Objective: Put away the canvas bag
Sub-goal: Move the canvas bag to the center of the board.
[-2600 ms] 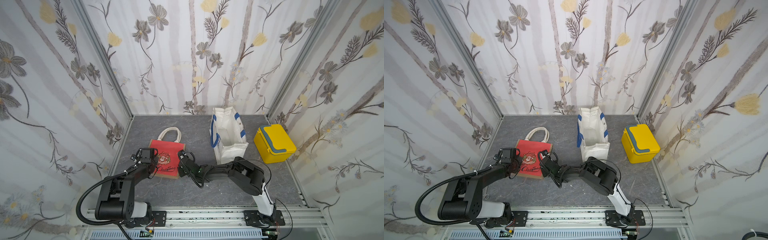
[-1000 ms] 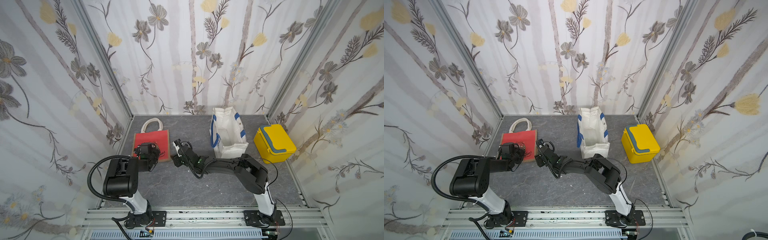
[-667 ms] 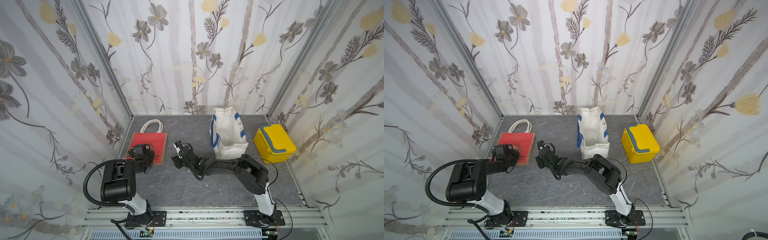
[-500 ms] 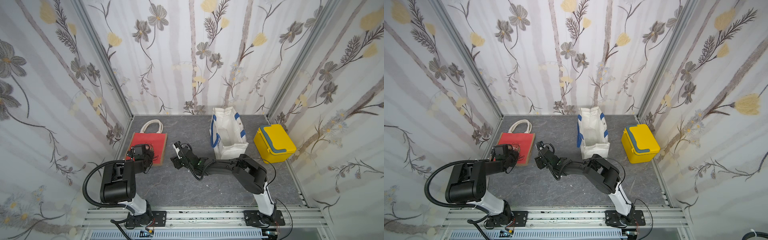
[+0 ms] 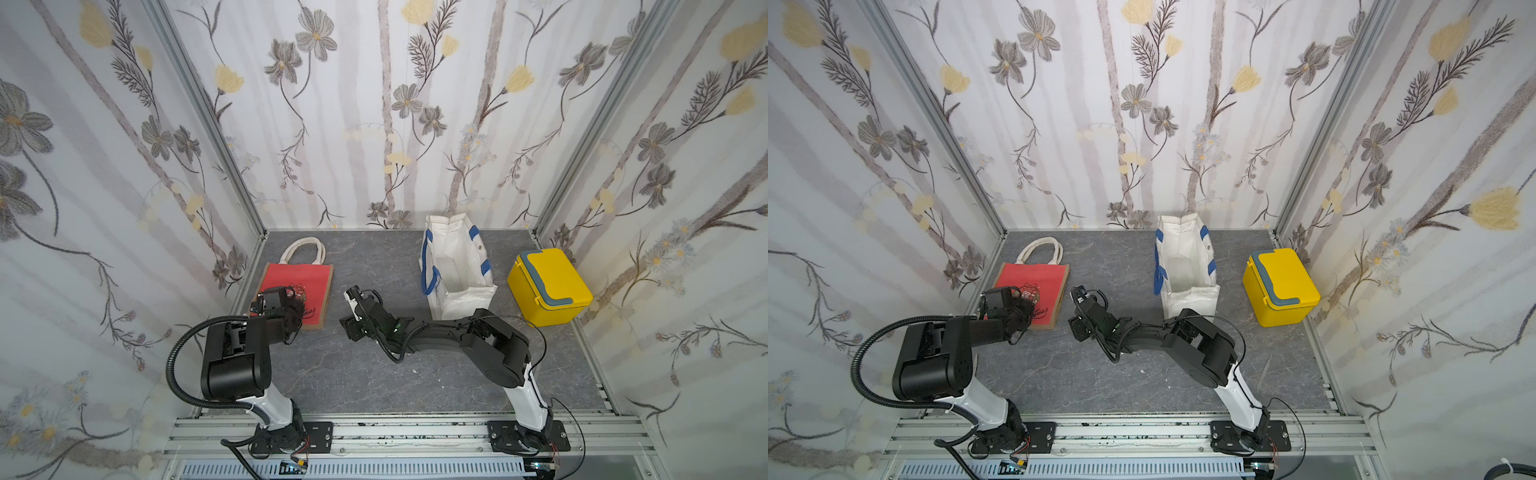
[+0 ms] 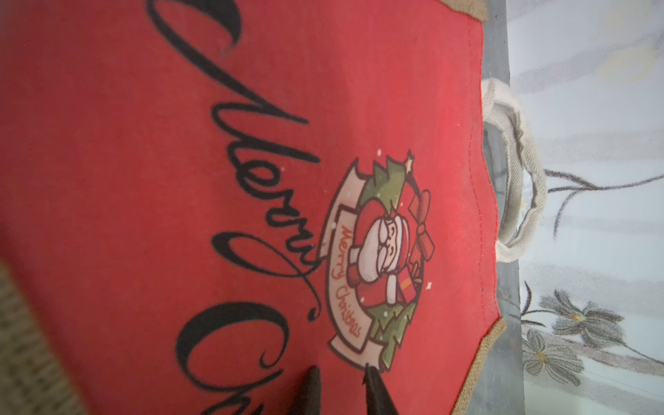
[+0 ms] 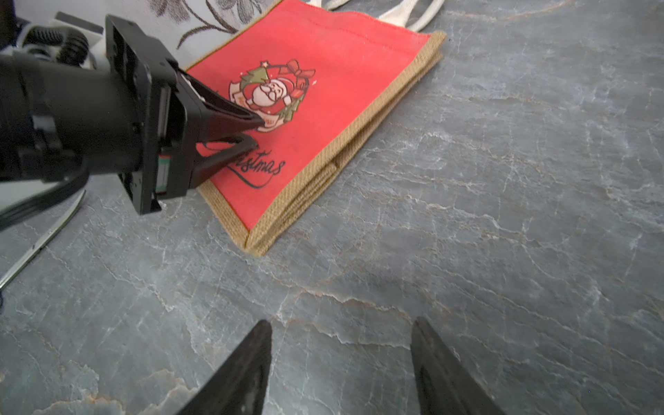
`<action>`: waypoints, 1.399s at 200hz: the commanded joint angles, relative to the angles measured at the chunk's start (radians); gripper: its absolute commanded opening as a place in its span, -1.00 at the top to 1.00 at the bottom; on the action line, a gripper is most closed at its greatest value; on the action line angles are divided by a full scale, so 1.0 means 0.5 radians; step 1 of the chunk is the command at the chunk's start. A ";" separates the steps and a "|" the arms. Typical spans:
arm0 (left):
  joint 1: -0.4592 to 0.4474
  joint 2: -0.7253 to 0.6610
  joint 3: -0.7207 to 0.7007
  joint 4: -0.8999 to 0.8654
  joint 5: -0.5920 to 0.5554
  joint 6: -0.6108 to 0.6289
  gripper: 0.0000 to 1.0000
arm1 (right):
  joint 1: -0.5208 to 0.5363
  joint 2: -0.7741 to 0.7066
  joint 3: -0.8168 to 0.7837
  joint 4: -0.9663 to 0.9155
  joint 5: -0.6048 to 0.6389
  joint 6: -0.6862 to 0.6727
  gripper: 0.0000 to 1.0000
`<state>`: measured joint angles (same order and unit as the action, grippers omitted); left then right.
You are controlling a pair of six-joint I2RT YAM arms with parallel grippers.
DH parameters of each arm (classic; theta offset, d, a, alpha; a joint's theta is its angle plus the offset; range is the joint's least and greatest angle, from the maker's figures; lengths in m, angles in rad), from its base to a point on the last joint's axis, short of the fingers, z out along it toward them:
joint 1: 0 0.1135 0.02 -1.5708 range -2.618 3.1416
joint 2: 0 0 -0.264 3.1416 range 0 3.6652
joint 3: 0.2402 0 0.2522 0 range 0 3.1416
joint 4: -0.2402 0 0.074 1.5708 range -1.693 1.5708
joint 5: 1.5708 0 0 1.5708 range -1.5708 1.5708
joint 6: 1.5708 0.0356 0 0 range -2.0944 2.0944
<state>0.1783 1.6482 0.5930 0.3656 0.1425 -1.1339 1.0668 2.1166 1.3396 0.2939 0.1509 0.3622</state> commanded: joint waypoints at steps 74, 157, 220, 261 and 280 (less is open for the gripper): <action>-0.003 -0.113 -0.035 -0.161 0.055 -0.080 0.26 | 0.014 -0.214 -0.107 0.037 0.085 -0.026 -0.38; -0.013 -1.029 -0.036 -0.343 -0.004 0.198 -1.00 | 0.072 -0.828 -0.229 -0.078 0.409 -0.291 -0.99; -0.117 -1.464 -0.286 0.097 0.593 0.282 -1.00 | 0.040 -1.498 -0.531 -0.290 0.651 -0.301 -0.99; -0.525 -1.559 -0.261 0.110 0.546 0.342 -1.00 | 0.004 -1.828 -0.672 -0.427 0.856 -0.289 -0.99; -0.682 -1.530 -0.194 0.101 0.508 0.382 -1.00 | -0.078 -1.958 -0.721 -0.482 0.851 -0.247 -0.99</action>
<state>-0.0952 0.8749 0.4599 0.3805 0.3901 -0.9634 1.0622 1.1965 1.0039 0.0917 0.5259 0.2260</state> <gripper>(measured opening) 0.996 0.997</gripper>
